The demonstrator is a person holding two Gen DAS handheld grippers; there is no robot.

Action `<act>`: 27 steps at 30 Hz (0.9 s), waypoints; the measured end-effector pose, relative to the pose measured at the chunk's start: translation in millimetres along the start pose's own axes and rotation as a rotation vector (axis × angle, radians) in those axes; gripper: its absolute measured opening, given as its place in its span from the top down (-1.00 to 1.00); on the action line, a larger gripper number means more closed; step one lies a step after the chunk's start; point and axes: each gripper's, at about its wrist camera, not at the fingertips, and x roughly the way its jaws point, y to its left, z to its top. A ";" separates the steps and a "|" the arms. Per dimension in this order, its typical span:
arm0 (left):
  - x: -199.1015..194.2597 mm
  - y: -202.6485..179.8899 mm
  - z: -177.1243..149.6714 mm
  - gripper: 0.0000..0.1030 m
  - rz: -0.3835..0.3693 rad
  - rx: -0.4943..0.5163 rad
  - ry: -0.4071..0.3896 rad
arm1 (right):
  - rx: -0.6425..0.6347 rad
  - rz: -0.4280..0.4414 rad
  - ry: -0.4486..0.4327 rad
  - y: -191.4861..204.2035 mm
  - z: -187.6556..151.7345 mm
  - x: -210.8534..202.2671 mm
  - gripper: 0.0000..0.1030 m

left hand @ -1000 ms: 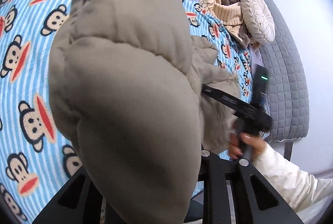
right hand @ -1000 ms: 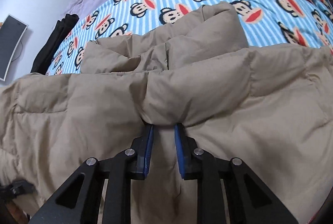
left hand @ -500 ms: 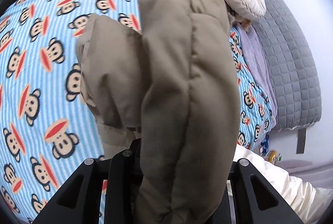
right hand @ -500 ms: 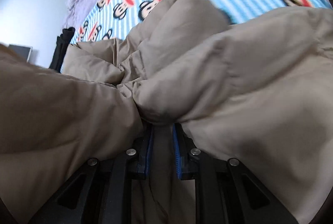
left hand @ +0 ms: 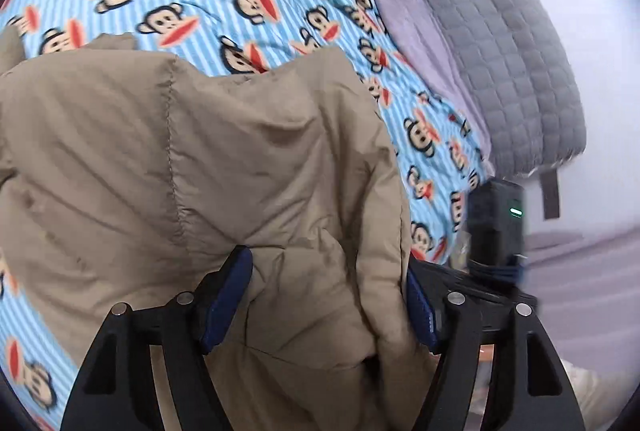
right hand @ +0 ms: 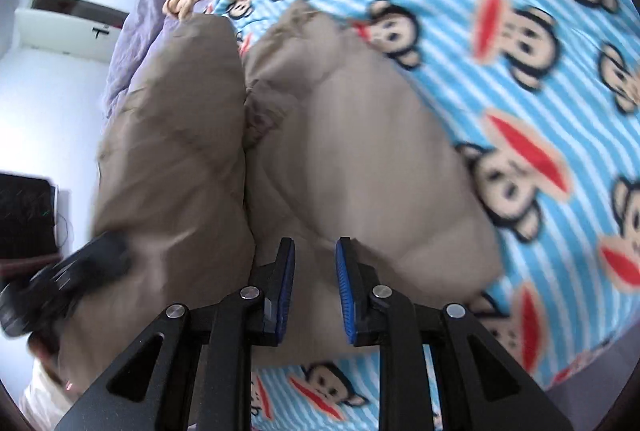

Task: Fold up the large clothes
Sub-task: 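Fold the lifted jacket part over the rest with both tools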

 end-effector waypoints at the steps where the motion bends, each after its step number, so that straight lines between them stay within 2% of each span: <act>1: 11.3 1.5 5.4 -0.40 0.007 0.005 0.016 | 0.007 -0.002 -0.004 -4.7 -6.3 -6.2 0.31; 3: 26.9 3.0 13.7 -0.40 0.013 0.001 0.029 | 0.011 -0.002 -0.017 -9.2 -17.0 -18.6 -0.39; 4: 32.0 0.9 14.2 -0.40 0.016 0.002 0.028 | 0.011 0.013 -0.028 -13.1 -22.6 -27.4 -0.48; 8: 49.9 -10.9 21.9 -0.40 0.059 0.027 0.027 | -0.006 0.167 -0.031 -19.2 -38.9 -60.4 -0.48; 10: 56.0 -12.7 24.2 -0.40 0.082 0.038 0.030 | -0.049 0.247 -0.009 -5.1 -46.7 -63.4 -0.50; 11: 60.7 -15.2 28.2 -0.40 0.093 0.043 0.031 | -0.068 0.267 0.005 4.1 -45.9 -59.2 -0.61; 14: 67.0 -15.5 34.8 -0.40 0.139 0.059 0.021 | -0.117 0.256 0.030 23.1 -48.3 -43.2 -0.61; 16: 55.2 -24.4 34.7 -0.40 0.162 0.079 -0.017 | -0.141 0.123 0.027 32.3 -42.6 -25.0 -0.61; 17: 44.4 -28.4 32.5 -0.40 0.172 0.099 -0.054 | -0.148 0.064 0.021 33.8 -40.0 -20.0 -0.50; 18: 31.8 -32.4 29.9 -0.40 0.186 0.123 -0.098 | -0.153 0.025 0.006 34.6 -35.2 -16.5 -0.01; 20: -0.1 -33.1 22.3 -0.40 0.265 0.161 -0.218 | -0.148 -0.016 -0.006 31.6 -27.9 -13.6 0.46; 22: -28.0 -19.8 15.3 -0.40 0.372 0.159 -0.329 | -0.149 -0.031 -0.038 27.0 -24.2 -18.7 0.55; 24: -46.1 9.4 13.4 -0.40 0.501 0.100 -0.392 | -0.192 -0.054 -0.060 30.3 -23.4 -23.4 0.60; 27: -49.0 62.9 21.0 -0.40 0.577 -0.041 -0.387 | -0.255 -0.083 -0.082 28.8 -26.3 -30.8 0.61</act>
